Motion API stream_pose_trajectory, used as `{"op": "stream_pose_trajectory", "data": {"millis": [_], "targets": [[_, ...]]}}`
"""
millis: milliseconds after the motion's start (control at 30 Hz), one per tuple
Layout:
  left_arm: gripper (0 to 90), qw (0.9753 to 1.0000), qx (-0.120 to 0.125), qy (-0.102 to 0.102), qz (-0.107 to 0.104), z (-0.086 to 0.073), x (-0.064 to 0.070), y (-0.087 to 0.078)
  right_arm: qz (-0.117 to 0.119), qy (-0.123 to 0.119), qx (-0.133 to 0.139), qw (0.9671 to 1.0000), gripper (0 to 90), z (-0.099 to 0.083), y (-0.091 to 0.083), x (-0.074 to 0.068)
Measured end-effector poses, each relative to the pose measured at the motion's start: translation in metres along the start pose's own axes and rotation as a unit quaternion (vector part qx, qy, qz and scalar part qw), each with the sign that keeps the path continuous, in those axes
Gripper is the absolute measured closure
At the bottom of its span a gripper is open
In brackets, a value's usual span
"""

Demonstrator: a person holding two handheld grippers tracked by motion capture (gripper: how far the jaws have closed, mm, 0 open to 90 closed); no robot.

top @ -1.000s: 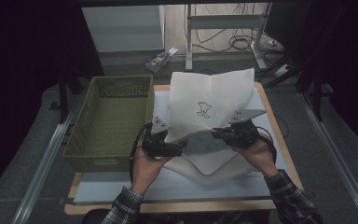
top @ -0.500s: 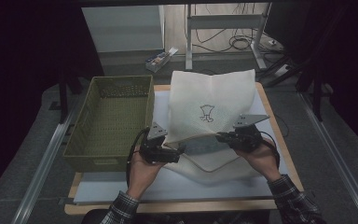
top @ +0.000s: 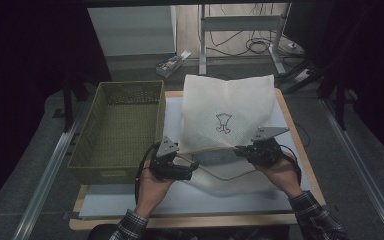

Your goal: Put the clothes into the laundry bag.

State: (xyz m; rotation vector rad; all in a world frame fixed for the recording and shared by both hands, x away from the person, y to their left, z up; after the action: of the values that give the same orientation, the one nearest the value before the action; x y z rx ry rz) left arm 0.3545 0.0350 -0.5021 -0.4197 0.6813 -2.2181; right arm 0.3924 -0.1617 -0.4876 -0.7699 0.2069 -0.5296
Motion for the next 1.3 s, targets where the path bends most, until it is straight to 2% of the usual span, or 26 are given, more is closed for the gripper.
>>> {"op": "stream_pose_trajectory", "data": {"millis": [67,300,733,900,1300], "targets": [[4.8,1.0,0.002,0.003,0.004,0.0,0.001,-0.001,-0.002,0.0,-0.005,1.0,83.3,-0.003,0.002,0.0],[4.8,0.9998,0.016,0.009,-0.009,0.001,0.009,-0.005,-0.007,0.0,-0.022,0.9997,82.4,-0.017,0.01,0.001],[4.2,0.9992,0.012,0.032,-0.021,-0.004,0.019,-0.001,-0.009,0.011,-0.078,0.9969,80.1,-0.048,0.035,0.01],[4.2,0.9992,0.012,0.033,-0.021,-0.005,0.019,0.0,-0.01,0.005,-0.066,0.9978,75.9,-0.044,0.032,0.008],[4.0,0.9991,0.01,0.033,-0.024,-0.006,0.017,0.002,-0.014,-0.006,-0.033,0.9993,58.8,-0.032,0.024,0.003]]}}
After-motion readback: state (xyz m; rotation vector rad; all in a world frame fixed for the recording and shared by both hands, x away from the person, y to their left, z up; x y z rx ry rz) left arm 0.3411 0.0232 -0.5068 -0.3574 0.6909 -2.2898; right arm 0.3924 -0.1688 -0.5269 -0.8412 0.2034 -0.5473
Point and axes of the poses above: each handheld gripper's, and its own axes: y roughly forward along the jaws, z roughly out of its top, x roughly to its right, the point moved 9 cm from there along y, roughly forward along the jaws, and after that the axes turned 7 degrees about -x, right-handed, at the moved point
